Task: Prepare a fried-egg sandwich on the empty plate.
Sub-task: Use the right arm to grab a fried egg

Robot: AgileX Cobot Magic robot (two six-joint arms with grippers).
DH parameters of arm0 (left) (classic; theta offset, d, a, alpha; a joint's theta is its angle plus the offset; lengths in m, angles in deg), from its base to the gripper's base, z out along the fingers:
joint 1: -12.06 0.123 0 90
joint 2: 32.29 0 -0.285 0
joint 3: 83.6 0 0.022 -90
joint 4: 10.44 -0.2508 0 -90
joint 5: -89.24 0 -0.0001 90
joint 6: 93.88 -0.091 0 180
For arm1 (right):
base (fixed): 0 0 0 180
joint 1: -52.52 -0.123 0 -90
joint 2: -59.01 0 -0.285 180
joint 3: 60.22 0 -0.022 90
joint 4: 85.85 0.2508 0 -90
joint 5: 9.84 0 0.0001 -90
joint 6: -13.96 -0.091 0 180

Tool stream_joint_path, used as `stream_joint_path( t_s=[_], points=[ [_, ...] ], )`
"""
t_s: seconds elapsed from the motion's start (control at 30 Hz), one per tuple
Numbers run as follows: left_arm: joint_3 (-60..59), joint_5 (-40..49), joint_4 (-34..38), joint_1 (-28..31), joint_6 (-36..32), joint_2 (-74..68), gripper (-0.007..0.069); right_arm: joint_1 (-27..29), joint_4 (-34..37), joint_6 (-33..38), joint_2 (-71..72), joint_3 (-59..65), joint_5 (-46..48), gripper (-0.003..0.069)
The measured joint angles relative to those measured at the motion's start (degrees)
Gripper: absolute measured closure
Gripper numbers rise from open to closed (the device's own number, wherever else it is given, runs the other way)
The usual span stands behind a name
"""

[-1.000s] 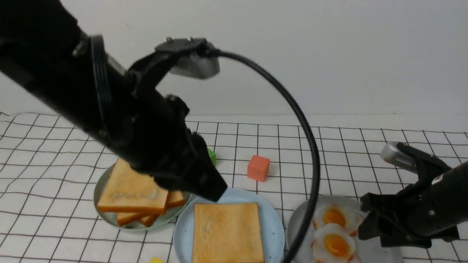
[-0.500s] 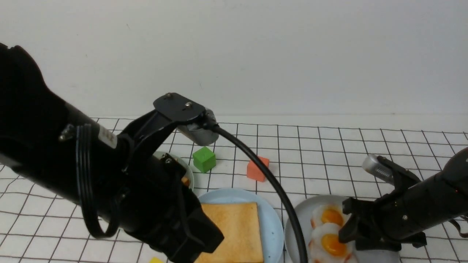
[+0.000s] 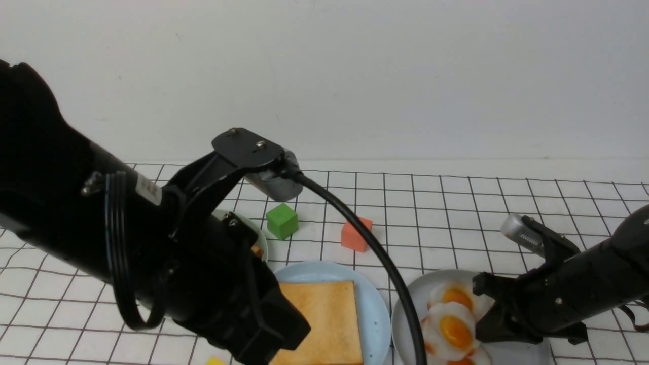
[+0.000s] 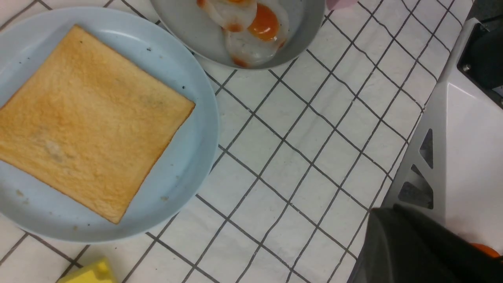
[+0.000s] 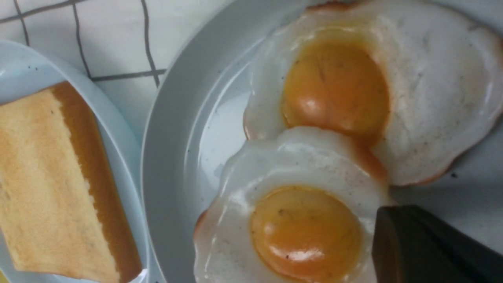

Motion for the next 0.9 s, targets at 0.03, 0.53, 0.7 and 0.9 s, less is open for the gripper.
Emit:
stream_joint_path(
  t_s=[0.03,0.53,0.7,0.9],
  points=[
    [0.00,0.00,0.00,0.00,0.00,0.00,0.0638,0.00,-0.12,0.00,0.14,0.00,0.00,0.0669],
    [0.00,4.73,-5.43,0.00,4.15,0.00,0.0638,-1.69,-5.71,3.13,9.76,0.05,4.14,0.0655],
    [0.00,5.25,-5.37,0.00,4.33,0.00,0.0638,-5.70,-8.83,-0.23,9.76,0.05,3.85,0.0564],
    [0.00,5.45,-5.24,0.00,4.34,0.00,0.0638,-12.18,-16.72,-0.87,9.76,-4.36,5.75,0.0358]
  ],
)
